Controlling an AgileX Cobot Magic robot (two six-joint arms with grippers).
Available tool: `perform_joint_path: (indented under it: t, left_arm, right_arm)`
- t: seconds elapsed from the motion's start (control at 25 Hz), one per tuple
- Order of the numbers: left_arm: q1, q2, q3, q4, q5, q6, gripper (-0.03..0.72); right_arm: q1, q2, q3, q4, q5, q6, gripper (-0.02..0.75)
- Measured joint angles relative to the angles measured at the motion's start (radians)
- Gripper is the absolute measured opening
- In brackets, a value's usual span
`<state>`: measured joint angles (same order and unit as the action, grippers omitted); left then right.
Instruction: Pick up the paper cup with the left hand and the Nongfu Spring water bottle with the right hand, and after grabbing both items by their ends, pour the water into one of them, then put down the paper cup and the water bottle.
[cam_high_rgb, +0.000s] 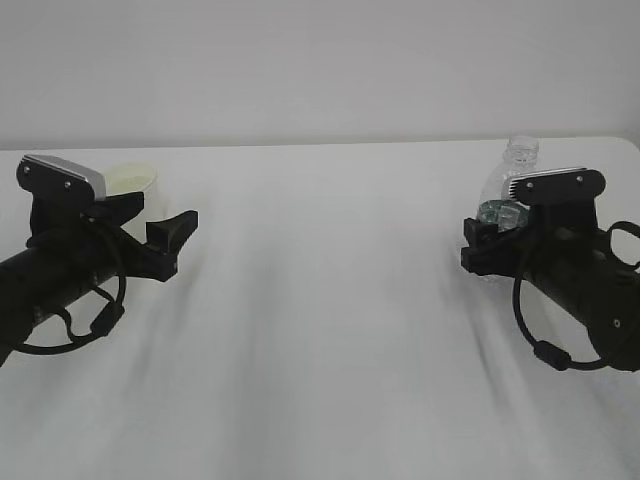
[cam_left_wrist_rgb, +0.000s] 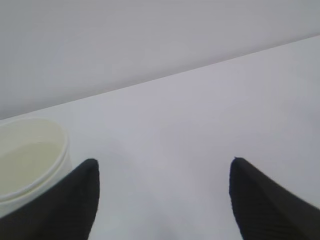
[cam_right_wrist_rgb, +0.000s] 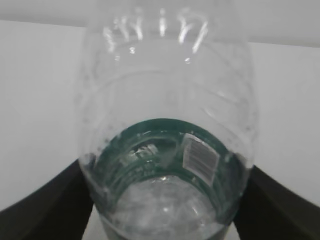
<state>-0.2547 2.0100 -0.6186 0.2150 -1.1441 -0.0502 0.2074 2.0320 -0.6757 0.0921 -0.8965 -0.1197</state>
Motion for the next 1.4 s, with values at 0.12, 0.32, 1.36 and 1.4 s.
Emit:
perform_joint_path:
  t: [0.12,0.32,1.36,1.4]
  left_arm:
    - [0.000,0.000,0.000,0.000,0.000,0.000,0.587]
    - [0.000,-0.018,0.000,0.000,0.000,0.000,0.587]
    - [0.000,-0.170,0.004,0.000,0.155,0.000,0.587]
    - [0.000,-0.178,0.004,-0.002,0.168,0.000,0.587]
  right_arm:
    - [0.000,0.000,0.000,-0.011,0.012,0.017,0.605]
    - [0.000,-0.022,0.002,-0.035,0.037,0.048,0.608]
    - [0.000,-0.231,0.016,-0.052,0.345,0.054,0.608]
    - [0.000,-0.231,0.016,-0.052,0.351,0.054,0.608]
